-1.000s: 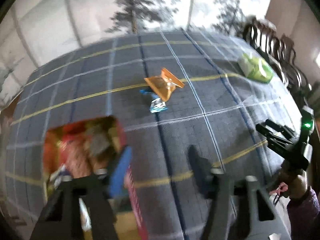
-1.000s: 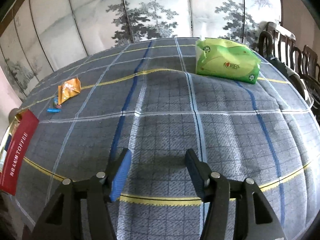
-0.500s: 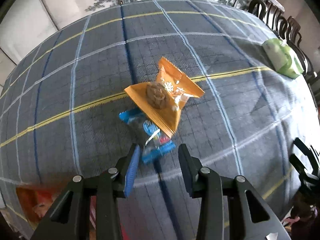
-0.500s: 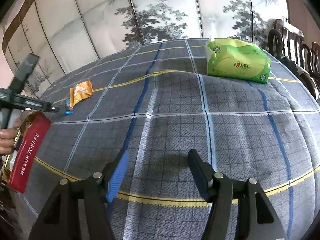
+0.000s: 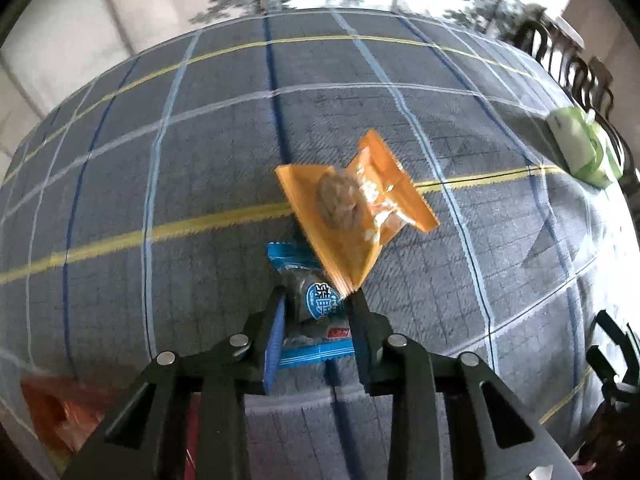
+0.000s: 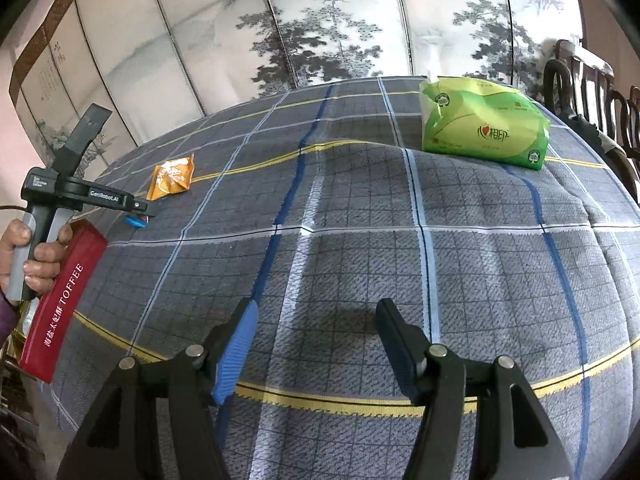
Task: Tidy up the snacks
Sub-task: 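Grasp the round blue-wrapped candy under the orange candy with the left gripper, then grasp the orange-wrapped candy with the right gripper while the left gripper holds the blue candy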
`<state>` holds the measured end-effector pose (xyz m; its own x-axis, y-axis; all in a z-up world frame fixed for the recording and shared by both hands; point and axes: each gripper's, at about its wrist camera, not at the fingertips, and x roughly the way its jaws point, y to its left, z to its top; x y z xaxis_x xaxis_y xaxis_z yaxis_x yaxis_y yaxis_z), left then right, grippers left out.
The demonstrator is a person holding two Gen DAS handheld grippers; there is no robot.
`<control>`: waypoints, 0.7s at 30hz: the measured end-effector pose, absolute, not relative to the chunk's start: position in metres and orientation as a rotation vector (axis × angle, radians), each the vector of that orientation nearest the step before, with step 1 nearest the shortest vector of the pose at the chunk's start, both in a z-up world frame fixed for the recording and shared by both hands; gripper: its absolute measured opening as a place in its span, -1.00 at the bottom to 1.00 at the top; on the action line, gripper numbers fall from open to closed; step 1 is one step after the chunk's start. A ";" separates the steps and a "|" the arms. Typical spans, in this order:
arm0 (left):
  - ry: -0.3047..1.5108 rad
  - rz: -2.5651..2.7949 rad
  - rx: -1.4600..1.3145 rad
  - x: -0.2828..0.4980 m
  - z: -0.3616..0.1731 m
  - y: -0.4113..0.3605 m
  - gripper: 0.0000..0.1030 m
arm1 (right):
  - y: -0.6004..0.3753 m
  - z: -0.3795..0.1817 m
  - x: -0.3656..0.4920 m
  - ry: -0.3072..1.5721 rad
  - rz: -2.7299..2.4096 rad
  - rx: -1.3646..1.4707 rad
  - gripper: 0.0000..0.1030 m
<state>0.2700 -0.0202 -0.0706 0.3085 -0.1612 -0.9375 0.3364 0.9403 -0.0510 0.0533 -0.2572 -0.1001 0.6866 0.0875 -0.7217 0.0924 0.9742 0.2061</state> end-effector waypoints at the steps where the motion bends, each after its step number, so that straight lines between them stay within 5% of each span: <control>1: 1.231 -0.326 0.123 0.261 -0.070 -0.016 -0.55 | -0.257 -0.100 0.053 0.816 -0.003 0.235 0.22; 10: 1.171 -0.411 0.017 0.126 -0.051 -0.006 -0.54 | -0.247 -0.099 0.057 0.824 0.036 0.193 0.22; 21: 1.115 -0.406 0.033 0.083 -0.041 0.006 -0.53 | -0.165 -0.070 0.172 0.880 0.353 0.321 0.28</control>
<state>0.0833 0.0064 -0.0411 0.3745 -0.3008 -0.8771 0.3332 0.9264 -0.1754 0.1721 -0.1647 -0.0699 0.5867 0.4268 -0.6882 -0.1670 0.8953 0.4129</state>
